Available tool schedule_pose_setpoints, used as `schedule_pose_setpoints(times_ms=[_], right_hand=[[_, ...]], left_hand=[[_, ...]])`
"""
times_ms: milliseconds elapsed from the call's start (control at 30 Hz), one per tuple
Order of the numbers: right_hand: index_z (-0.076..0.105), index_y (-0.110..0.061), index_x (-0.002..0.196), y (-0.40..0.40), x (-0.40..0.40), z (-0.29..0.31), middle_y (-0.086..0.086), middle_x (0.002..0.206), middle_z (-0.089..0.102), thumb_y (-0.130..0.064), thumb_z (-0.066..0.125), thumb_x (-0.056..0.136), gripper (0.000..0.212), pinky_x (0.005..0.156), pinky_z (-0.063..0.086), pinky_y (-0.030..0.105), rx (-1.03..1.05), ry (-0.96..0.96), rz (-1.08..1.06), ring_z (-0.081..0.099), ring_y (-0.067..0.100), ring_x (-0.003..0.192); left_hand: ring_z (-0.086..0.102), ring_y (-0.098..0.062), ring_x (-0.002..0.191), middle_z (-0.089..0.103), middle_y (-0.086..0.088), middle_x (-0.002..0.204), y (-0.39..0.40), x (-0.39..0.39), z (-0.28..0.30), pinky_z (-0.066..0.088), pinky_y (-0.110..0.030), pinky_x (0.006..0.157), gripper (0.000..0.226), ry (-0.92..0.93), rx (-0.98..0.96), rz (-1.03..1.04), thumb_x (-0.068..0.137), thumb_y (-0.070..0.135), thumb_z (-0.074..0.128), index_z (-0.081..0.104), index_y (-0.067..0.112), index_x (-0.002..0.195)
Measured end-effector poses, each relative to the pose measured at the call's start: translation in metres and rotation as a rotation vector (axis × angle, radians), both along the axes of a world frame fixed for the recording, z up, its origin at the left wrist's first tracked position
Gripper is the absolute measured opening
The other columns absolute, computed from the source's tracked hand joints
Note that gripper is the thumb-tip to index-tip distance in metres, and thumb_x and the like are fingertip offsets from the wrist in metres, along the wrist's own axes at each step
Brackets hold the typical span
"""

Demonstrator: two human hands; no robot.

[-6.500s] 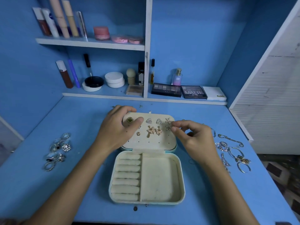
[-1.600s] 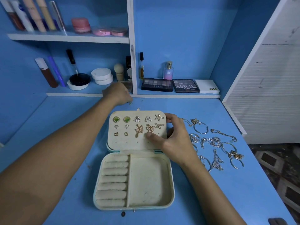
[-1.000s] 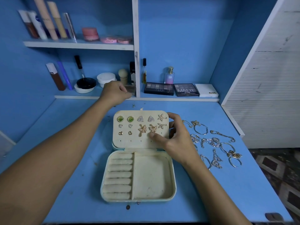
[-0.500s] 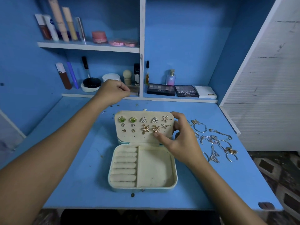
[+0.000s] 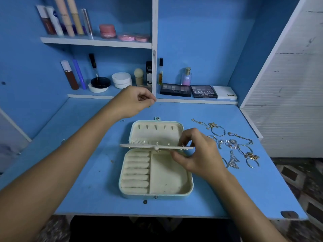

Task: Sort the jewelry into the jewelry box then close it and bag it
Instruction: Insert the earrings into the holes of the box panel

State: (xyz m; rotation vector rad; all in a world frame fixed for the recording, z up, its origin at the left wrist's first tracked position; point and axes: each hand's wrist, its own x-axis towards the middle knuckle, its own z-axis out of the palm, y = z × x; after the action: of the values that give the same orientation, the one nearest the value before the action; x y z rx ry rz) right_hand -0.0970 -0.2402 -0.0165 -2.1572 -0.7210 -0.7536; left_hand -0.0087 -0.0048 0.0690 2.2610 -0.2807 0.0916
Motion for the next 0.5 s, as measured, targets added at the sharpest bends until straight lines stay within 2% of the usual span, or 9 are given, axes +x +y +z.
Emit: schedule_pose_setpoints(times_ms=[67, 133, 167, 333, 500], right_hand=[[0.05, -0.018, 0.086, -0.002, 0.002, -0.001, -0.005, 0.073, 0.058, -0.027, 0.072, 0.072, 0.027, 0.058, 0.045, 0.025, -0.015, -0.059, 0.036, 0.05, 0.011, 0.066], [0.056, -0.01, 0.078, -0.004, 0.004, -0.002, -0.002, 0.07, 0.056, -0.017, 0.073, 0.07, 0.02, 0.052, 0.046, 0.036, -0.037, -0.1, 0.065, 0.051, 0.019, 0.063], [0.057, -0.008, 0.075, -0.004, 0.005, -0.002, -0.001, 0.069, 0.056, -0.014, 0.074, 0.07, 0.019, 0.051, 0.045, 0.038, -0.046, -0.114, 0.075, 0.051, 0.021, 0.062], [0.06, -0.007, 0.072, -0.004, 0.004, 0.0, -0.001, 0.07, 0.057, -0.016, 0.075, 0.077, 0.018, 0.052, 0.044, 0.035, -0.039, -0.12, 0.119, 0.052, 0.022, 0.062], [0.07, -0.008, 0.076, -0.004, 0.004, 0.0, -0.001, 0.075, 0.062, -0.018, 0.074, 0.082, 0.012, 0.061, 0.049, 0.032, -0.042, -0.101, 0.151, 0.057, 0.021, 0.066]], left_hand=[[0.065, -0.005, 0.091, 0.072, 0.011, 0.095, -0.004, -0.007, 0.001, 0.049, -0.019, 0.085, 0.008, 0.027, 0.022, -0.054, 0.094, 0.023, 0.067, 0.072, 0.028, 0.094], [0.065, -0.002, 0.091, 0.072, 0.012, 0.095, -0.009, -0.014, 0.002, 0.048, -0.013, 0.082, 0.008, 0.046, 0.055, -0.104, 0.093, 0.021, 0.068, 0.071, 0.028, 0.093], [0.065, 0.0, 0.089, 0.072, 0.012, 0.095, -0.01, -0.017, 0.002, 0.047, -0.008, 0.08, 0.008, 0.046, 0.071, -0.124, 0.093, 0.021, 0.069, 0.071, 0.028, 0.093], [0.066, 0.0, 0.082, 0.074, 0.012, 0.084, -0.016, -0.031, 0.001, 0.048, -0.01, 0.071, 0.007, 0.083, 0.067, -0.213, 0.087, 0.018, 0.075, 0.075, 0.025, 0.091], [0.067, 0.0, 0.086, 0.074, 0.018, 0.086, -0.018, -0.038, 0.001, 0.049, -0.013, 0.081, 0.005, 0.129, 0.132, -0.298, 0.087, 0.025, 0.075, 0.075, 0.029, 0.09]])
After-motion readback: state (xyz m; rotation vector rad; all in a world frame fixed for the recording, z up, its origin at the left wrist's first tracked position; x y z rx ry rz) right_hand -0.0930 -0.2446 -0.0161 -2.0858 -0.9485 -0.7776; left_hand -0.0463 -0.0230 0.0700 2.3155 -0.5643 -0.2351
